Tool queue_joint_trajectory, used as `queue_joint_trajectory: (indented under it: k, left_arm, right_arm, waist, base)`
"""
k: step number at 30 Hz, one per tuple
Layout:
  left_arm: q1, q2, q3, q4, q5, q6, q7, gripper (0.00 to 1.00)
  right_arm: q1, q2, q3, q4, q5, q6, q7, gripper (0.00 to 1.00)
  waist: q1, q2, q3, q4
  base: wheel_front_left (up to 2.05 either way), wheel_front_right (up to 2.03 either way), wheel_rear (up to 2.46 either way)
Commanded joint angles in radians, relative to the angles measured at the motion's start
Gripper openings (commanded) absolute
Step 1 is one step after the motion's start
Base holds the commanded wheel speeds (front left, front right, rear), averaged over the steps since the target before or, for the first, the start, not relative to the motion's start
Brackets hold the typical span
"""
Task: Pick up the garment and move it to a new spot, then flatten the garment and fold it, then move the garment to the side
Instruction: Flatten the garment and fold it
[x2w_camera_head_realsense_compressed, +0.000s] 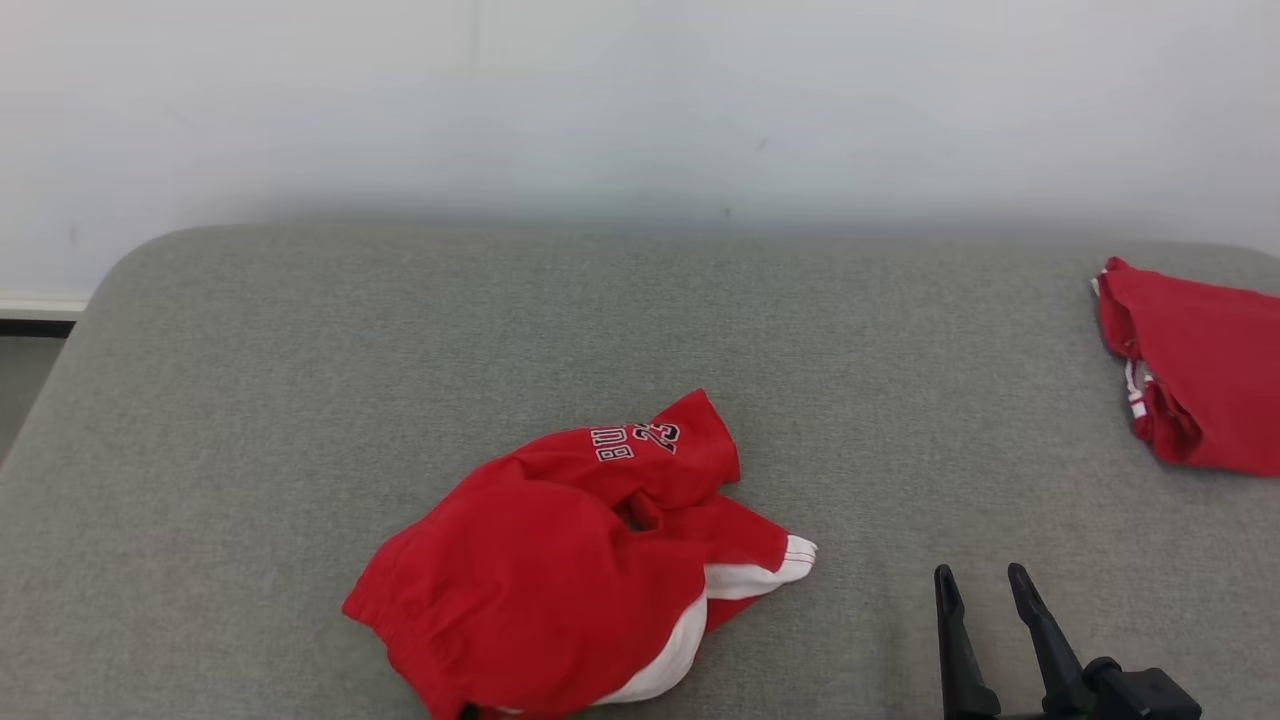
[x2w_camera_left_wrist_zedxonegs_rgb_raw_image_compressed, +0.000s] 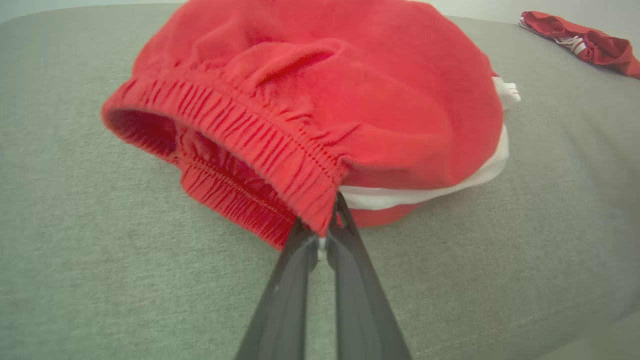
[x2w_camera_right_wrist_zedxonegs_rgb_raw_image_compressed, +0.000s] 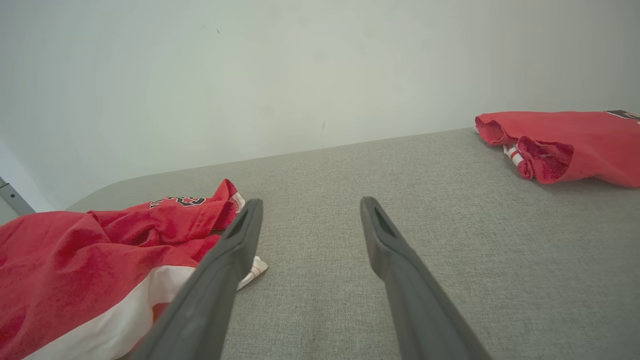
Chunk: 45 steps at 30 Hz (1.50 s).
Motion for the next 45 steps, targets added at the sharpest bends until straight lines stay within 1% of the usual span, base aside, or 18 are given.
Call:
queue_joint_trajectory:
  k: [1, 2, 4, 6, 7, 8, 10, 13, 19, 20, 24, 26, 29, 31, 37, 45]
  left_arm:
    - [0.027, 0.016, 0.007, -0.021, -0.005, 0.012, 0.009, 0.0]
    - [0.039, 0.015, 0.016, -0.029, -0.022, 0.014, 0.007, 0.0]
    - [0.058, 0.031, 0.017, -0.027, -0.017, 0.021, 0.017, 0.0]
    - [0.068, 0.026, 0.026, -0.017, -0.032, 0.022, 0.006, 0.0]
    - [0.07, 0.029, 0.024, -0.008, -0.026, 0.026, 0.0, 0.55]
    - [0.072, 0.025, 0.028, -0.006, -0.028, 0.03, -0.011, 1.0]
    - [0.077, 0.018, 0.036, 0.0, -0.037, 0.033, -0.032, 1.0]
    - [0.091, 0.018, 0.052, -0.003, -0.041, 0.049, -0.06, 1.0]
    - [0.112, 0.035, 0.097, -0.048, -0.046, 0.068, -0.109, 1.0]
    - [0.11, 0.037, 0.122, -0.078, -0.031, 0.081, -0.125, 1.0]
    - [0.099, 0.024, 0.163, -0.131, 0.007, 0.108, -0.137, 1.0]
    - [0.091, 0.01, 0.185, -0.16, 0.034, 0.119, -0.139, 1.0]
    - [0.091, -0.004, 0.205, -0.178, 0.057, 0.123, -0.138, 1.0]
    - [0.092, -0.017, 0.221, -0.189, 0.07, 0.123, -0.139, 1.0]
    - [0.091, -0.047, 0.247, -0.187, 0.108, 0.1, -0.139, 1.0]
    - [0.08, -0.088, 0.271, -0.169, 0.137, 0.071, -0.139, 1.0]
  right_arm:
    - [0.007, 0.002, 0.003, 0.008, 0.001, -0.003, 0.0, 1.0]
    - [0.007, 0.002, 0.004, 0.011, 0.0, -0.003, 0.0, 1.0]
    - [0.007, 0.002, 0.007, 0.02, -0.004, -0.003, 0.0, 1.0]
    - [0.007, 0.002, 0.009, 0.026, -0.006, -0.003, 0.0, 1.0]
    - [0.008, 0.002, 0.009, 0.031, -0.008, -0.003, 0.0, 1.0]
    - [0.009, 0.002, 0.008, 0.034, -0.008, -0.003, 0.0, 1.0]
    - [0.01, 0.002, 0.004, 0.038, -0.01, -0.003, 0.0, 1.0]
    - [0.015, 0.002, -0.004, 0.04, -0.013, -0.003, 0.0, 1.0]
    - [0.019, 0.002, -0.009, 0.038, -0.016, -0.003, 0.0, 1.0]
    - [0.015, 0.0, 0.0, 0.044, -0.022, -0.003, 0.0, 1.0]
    - [-0.011, -0.017, 0.018, 0.073, -0.028, -0.003, 0.003, 1.0]
    - [-0.031, -0.029, 0.027, 0.097, -0.027, -0.003, 0.005, 1.0]
    - [-0.053, -0.039, 0.039, 0.127, -0.027, -0.003, 0.015, 1.0]
    - [-0.082, -0.048, 0.056, 0.164, -0.03, -0.003, 0.026, 1.0]
    - [-0.181, -0.073, 0.098, 0.299, -0.027, -0.003, 0.049, 1.0]
    - [-0.334, -0.103, 0.145, 0.54, -0.01, -0.003, 0.053, 1.0]
  waist:
    - [0.0, 0.0, -0.008, 0.033]
    - [0.0, 0.0, -0.01, 0.035]
    - [0.0, 0.0, -0.012, 0.036]
    - [0.0, 0.0, -0.016, 0.036]
    - [0.0, 0.0, -0.019, 0.036]
    - [0.0, 0.0, -0.021, 0.036]
    - [0.0, 0.0, -0.026, 0.038]
    - [0.0, 0.0, -0.034, 0.045]
    - [0.0, 0.0, -0.044, 0.069]
    - [0.0, 0.0, -0.047, 0.076]
    - [0.0, 0.0, -0.055, 0.089]
    - [0.0, 0.0, -0.058, 0.094]
    - [0.0, 0.0, -0.059, 0.098]
    - [0.0, 0.0, -0.059, 0.102]
    - [0.0, 0.0, -0.05, 0.125]
    - [0.0, 0.0, -0.022, 0.167]
  base:
    - [0.0, 0.0, 0.0]
    - [0.0, 0.0, 0.0]
    - [0.0, 0.0, 0.0]
    - [0.0, 0.0, 0.0]
    - [0.0, 0.0, 0.0]
    - [0.0, 0.0, 0.0]
    - [0.0, 0.0, 0.0]
    - [0.0, 0.0, 0.0]
    - [0.0, 0.0, 0.0]
    - [0.0, 0.0, 0.0]
    - [0.0, 0.0, 0.0]
    - [0.0, 0.0, 0.0]
    - [0.0, 0.0, 0.0]
    - [0.0, 0.0, 0.0]
    - [0.0, 0.0, 0.0]
    - [0.0, 0.0, 0.0]
